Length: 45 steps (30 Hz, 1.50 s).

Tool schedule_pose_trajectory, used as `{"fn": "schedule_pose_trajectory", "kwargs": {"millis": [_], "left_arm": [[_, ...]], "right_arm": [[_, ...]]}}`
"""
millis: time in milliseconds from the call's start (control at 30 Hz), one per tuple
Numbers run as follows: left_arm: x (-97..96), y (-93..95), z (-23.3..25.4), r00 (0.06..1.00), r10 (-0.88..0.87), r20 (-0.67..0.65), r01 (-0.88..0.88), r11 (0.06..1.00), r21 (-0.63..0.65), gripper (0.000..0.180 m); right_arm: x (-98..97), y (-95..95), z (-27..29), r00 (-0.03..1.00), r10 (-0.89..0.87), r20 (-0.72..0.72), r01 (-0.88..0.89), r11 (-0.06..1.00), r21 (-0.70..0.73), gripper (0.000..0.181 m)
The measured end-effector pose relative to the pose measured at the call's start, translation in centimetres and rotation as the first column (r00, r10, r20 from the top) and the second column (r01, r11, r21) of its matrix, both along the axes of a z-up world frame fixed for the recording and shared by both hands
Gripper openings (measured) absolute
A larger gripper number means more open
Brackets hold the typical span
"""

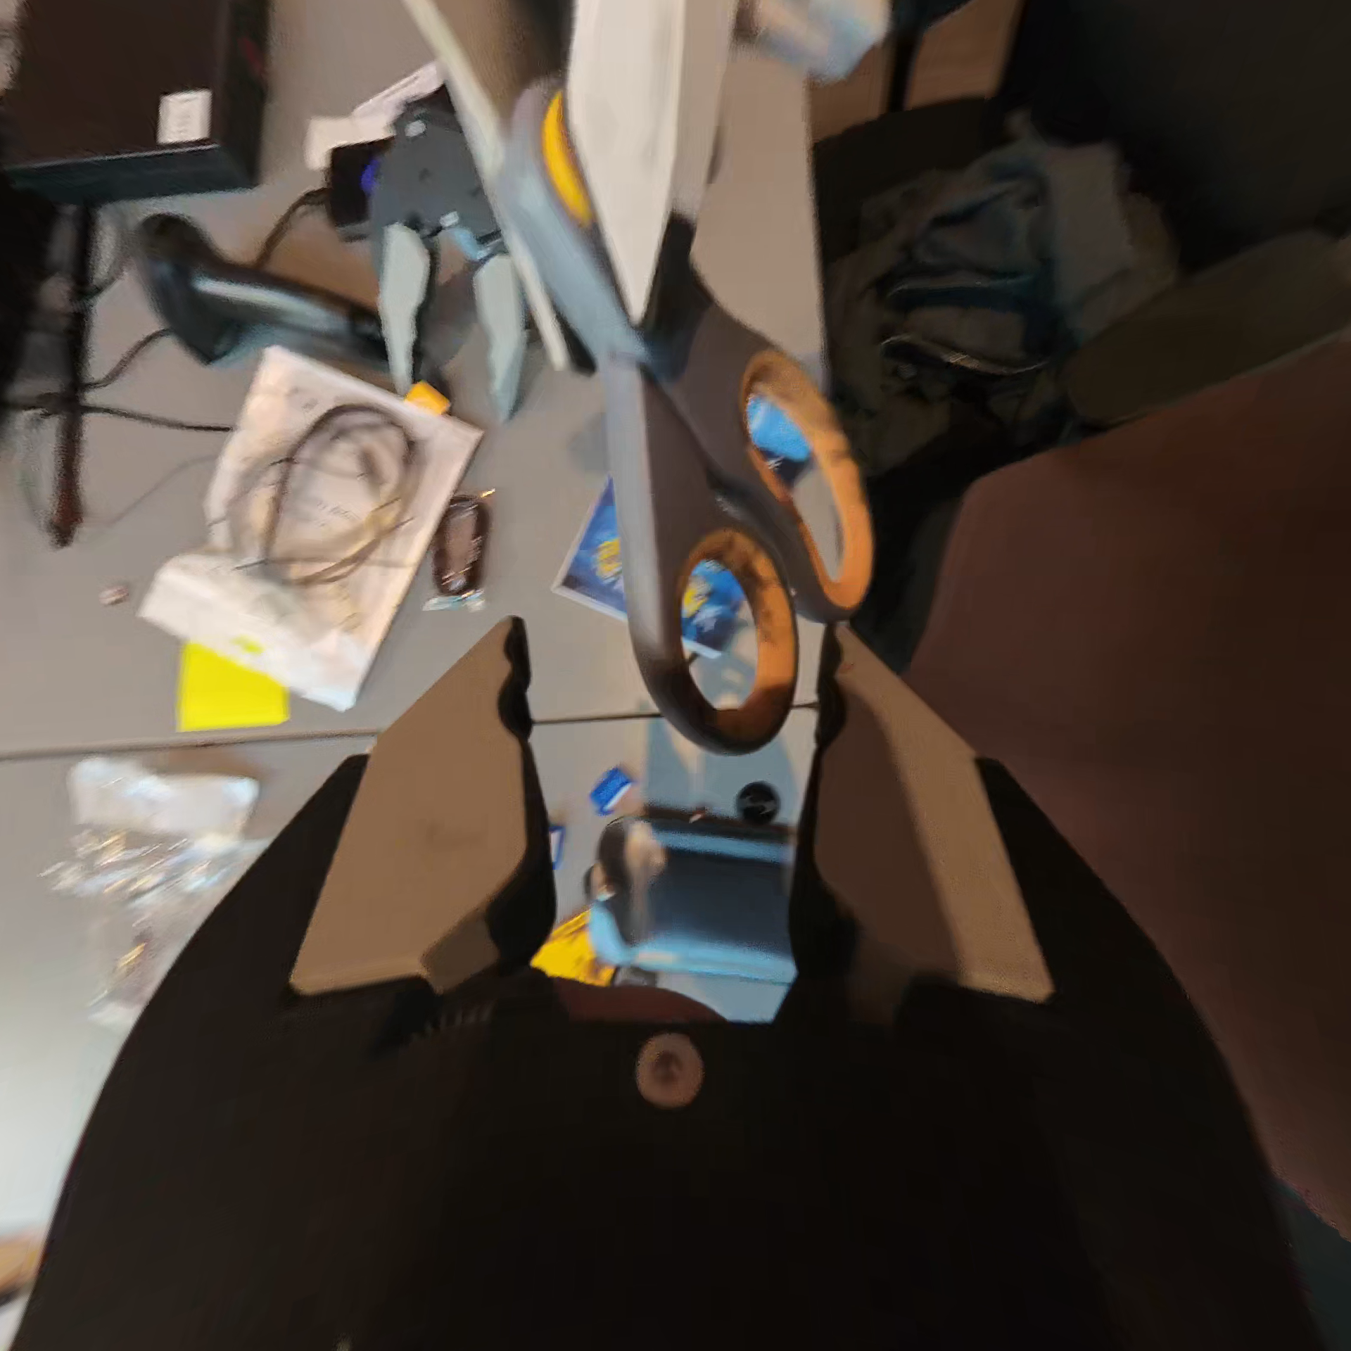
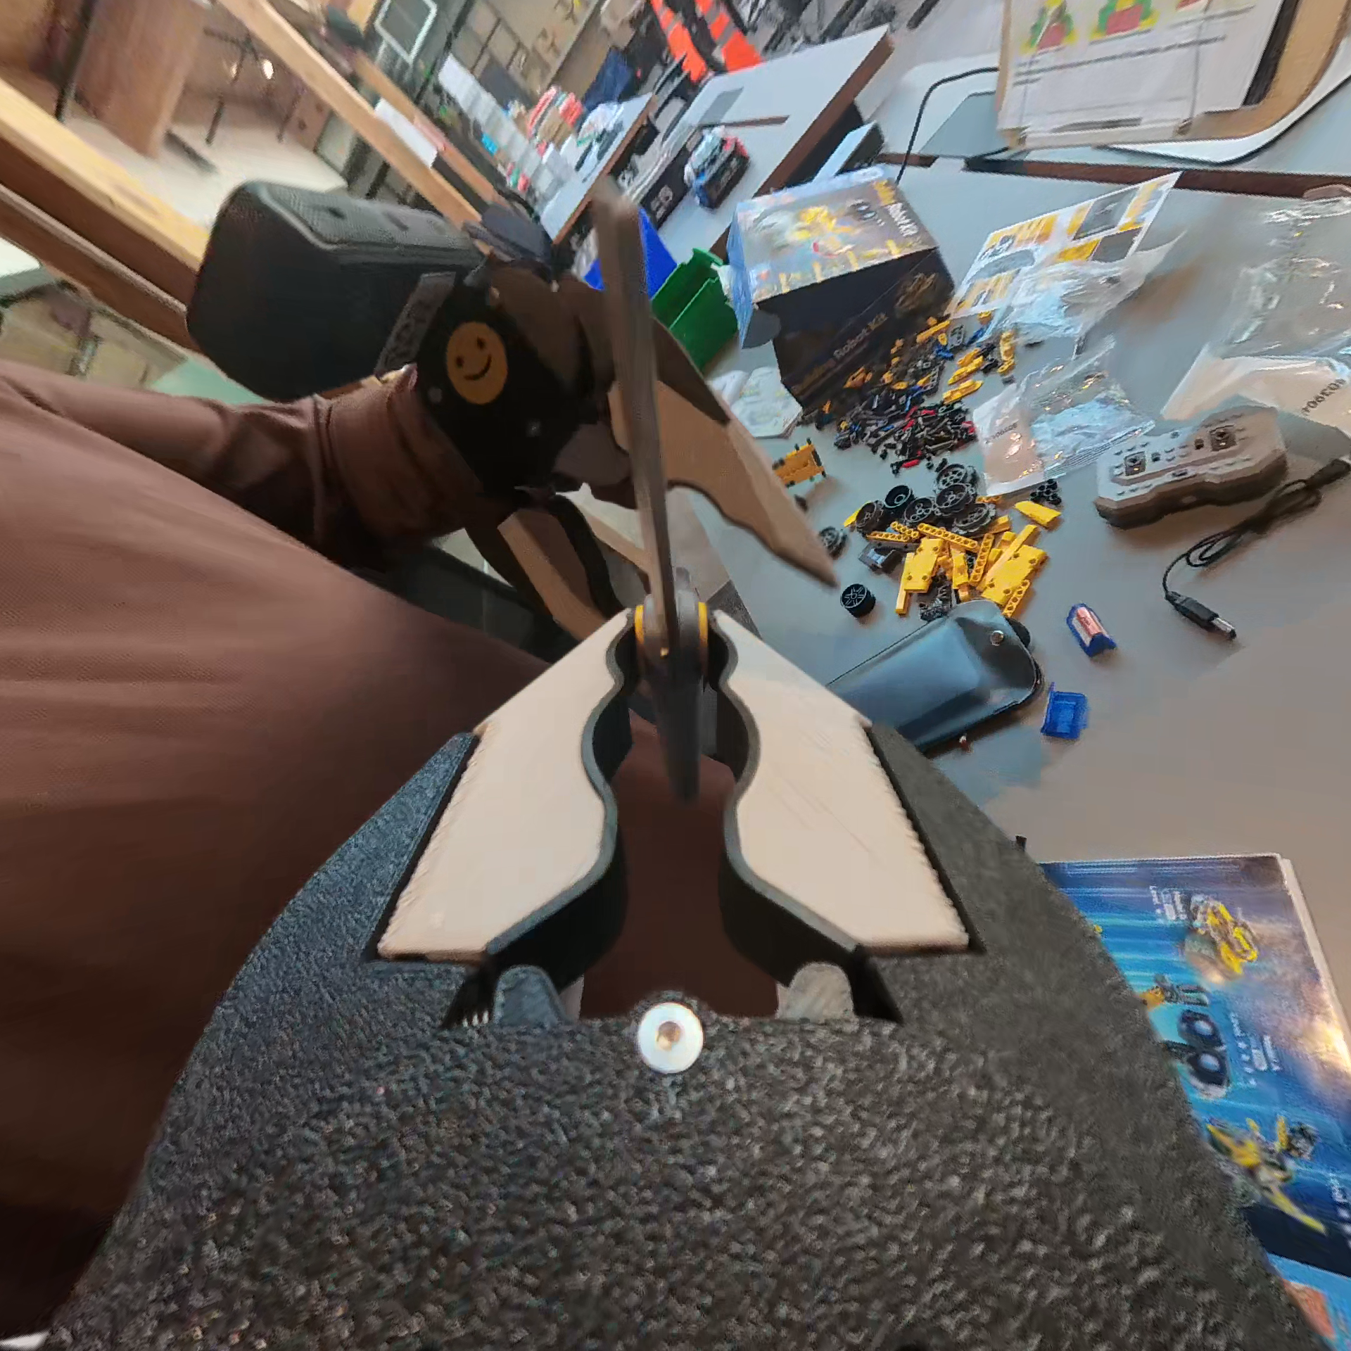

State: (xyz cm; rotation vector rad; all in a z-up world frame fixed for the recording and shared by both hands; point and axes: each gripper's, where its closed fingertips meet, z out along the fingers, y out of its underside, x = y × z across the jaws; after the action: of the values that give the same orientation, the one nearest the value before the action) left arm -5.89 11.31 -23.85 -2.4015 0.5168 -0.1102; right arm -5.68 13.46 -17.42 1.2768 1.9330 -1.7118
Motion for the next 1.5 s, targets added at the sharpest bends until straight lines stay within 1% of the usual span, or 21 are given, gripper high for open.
{"fn": "schedule_pose_trajectory", "kwargs": {"millis": [67, 133, 200, 267, 367, 433, 500, 633, 700, 800, 933, 1000, 1033, 1067, 1100, 1133, 1200, 1267, 1367, 1433, 1500], "left_arm": [[2.3, 0.0, 0.2, 0.982, -0.048, 0.184, 0.052, 0.998, -0.019, 0.049], [4.0, -0.2, 0.9, 0.922, -0.072, 0.380, 0.090, 0.995, -0.031, 0.024], [4.3, -0.1, 1.7, 0.853, -0.055, 0.519, 0.071, 0.997, -0.011, 0.016], [4.2, 0.0, 2.3, 0.796, -0.039, 0.604, 0.039, 0.999, 0.013, 0.009], [4.1, 0.2, 2.2, 0.789, -0.035, 0.614, 0.005, 0.999, 0.050, 0.009], [4.1, 0.5, 2.7, 0.768, -0.038, 0.639, -0.025, 0.996, 0.090, 0.009], [4.0, 0.6, 3.7, 0.747, -0.058, 0.662, -0.048, 0.989, 0.140, 0.009], [3.4, 0.7, 5.0, 0.748, -0.084, 0.659, -0.080, 0.974, 0.214, 0.010], [3.2, 0.7, 4.9, 0.754, -0.073, 0.653, -0.086, 0.974, 0.209, 0.010], [3.2, 1.1, 4.0, 0.789, -0.043, 0.613, -0.092, 0.978, 0.187, 0.009], [3.0, 1.7, 3.2, 0.807, 0.020, 0.590, -0.132, 0.980, 0.147, 0.011], [1.9, 1.9, 2.7, 0.840, 0.083, 0.537, -0.177, 0.976, 0.126, 0.019], [1.2, 1.7, 2.5, 0.853, 0.116, 0.509, -0.201, 0.973, 0.115, 0.038], [0.6, 1.4, 2.4, 0.858, 0.140, 0.494, -0.215, 0.972, 0.099, 0.067], [0.0, 0.9, 2.5, 0.859, 0.168, 0.485, -0.232, 0.970, 0.075, 0.084], [-0.6, 0.4, 2.7, 0.858, 0.194, 0.475, -0.249, 0.967, 0.056, 0.090], [-1.3, -0.5, 3.4, 0.855, 0.238, 0.461, -0.282, 0.959, 0.028, 0.113], [-0.6, -1.1, 4.5, 0.852, 0.208, 0.481, -0.252, 0.967, 0.028, 0.116], [1.3, -2.3, 4.6, 0.816, 0.160, 0.556, -0.154, 0.986, -0.058, 0.114], [1.9, -2.9, 4.3, 0.789, 0.127, 0.601, -0.096, 0.992, -0.083, 0.108], [2.4, -3.5, 4.4, 0.748, 0.039, 0.663, -0.010, 0.999, -0.048, 0.108]], "right_arm": [[0.0, -0.8, 0.3, 0.999, 0.038, -0.025, -0.038, 0.999, 0.016, 0.016], [0.1, -1.2, 0.8, 0.997, 0.068, -0.040, -0.067, 0.998, 0.011, 0.016], [-0.1, -1.3, 1.3, 0.996, 0.068, -0.058, -0.069, 0.998, -0.001, 0.016], [-0.3, -1.3, 1.4, 0.996, 0.060, -0.068, -0.060, 0.998, -0.006, 0.017], [-0.4, -1.6, 1.7, 0.994, 0.068, -0.086, -0.070, 0.997, -0.024, 0.017], [-0.3, -1.7, 2.6, 0.992, 0.074, -0.106, -0.083, 0.993, -0.086, 0.018], [-0.1, -1.5, 3.3, 0.989, 0.063, -0.131, -0.079, 0.989, -0.126, 0.026], [0.3, -1.3, 2.2, 0.989, 0.057, -0.136, -0.069, 0.994, -0.085, 0.031], [0.4, -1.7, 2.2, 0.988, 0.055, -0.146, -0.069, 0.993, -0.093, 0.029], [0.0, -2.3, 1.3, 0.981, 0.044, -0.187, -0.043, 0.999, 0.006, 0.015], [-0.6, -2.3, 0.8, 0.959, 0.018, -0.284, 0.020, 0.991, 0.130, 0.015], [-0.8, -1.7, 0.4, 0.943, 0.005, -0.332, 0.066, 0.977, 0.204, 0.015], [-0.9, -1.1, 0.2, 0.935, -0.005, -0.354, 0.098, 0.965, 0.243, 0.014], [-1.1, -0.1, -0.2, 0.927, -0.017, -0.375, 0.141, 0.942, 0.305, 0.014], [-1.3, 1.1, -1.1, 0.918, -0.018, -0.396, 0.192, 0.894, 0.404, 0.013], [-1.5, 2.6, -2.0, 0.905, -0.010, -0.426, 0.251, 0.820, 0.514, 0.014], [-1.5, 4.9, -3.1, 0.883, 0.028, -0.468, 0.329, 0.675, 0.661, 0.014], [-1.5, 6.6, -3.6, 0.865, 0.043, -0.500, 0.401, 0.539, 0.741, 0.014], [-1.4, 8.4, -3.4, 0.822, 0.137, -0.553, 0.495, 0.307, 0.813, 0.014], [-1.2, 8.5, -3.0, 0.801, 0.188, -0.568, 0.524, 0.238, 0.818, 0.013], [-0.9, 7.7, -2.2, 0.776, 0.234, -0.587, 0.548, 0.214, 0.809, 0.013]]}}
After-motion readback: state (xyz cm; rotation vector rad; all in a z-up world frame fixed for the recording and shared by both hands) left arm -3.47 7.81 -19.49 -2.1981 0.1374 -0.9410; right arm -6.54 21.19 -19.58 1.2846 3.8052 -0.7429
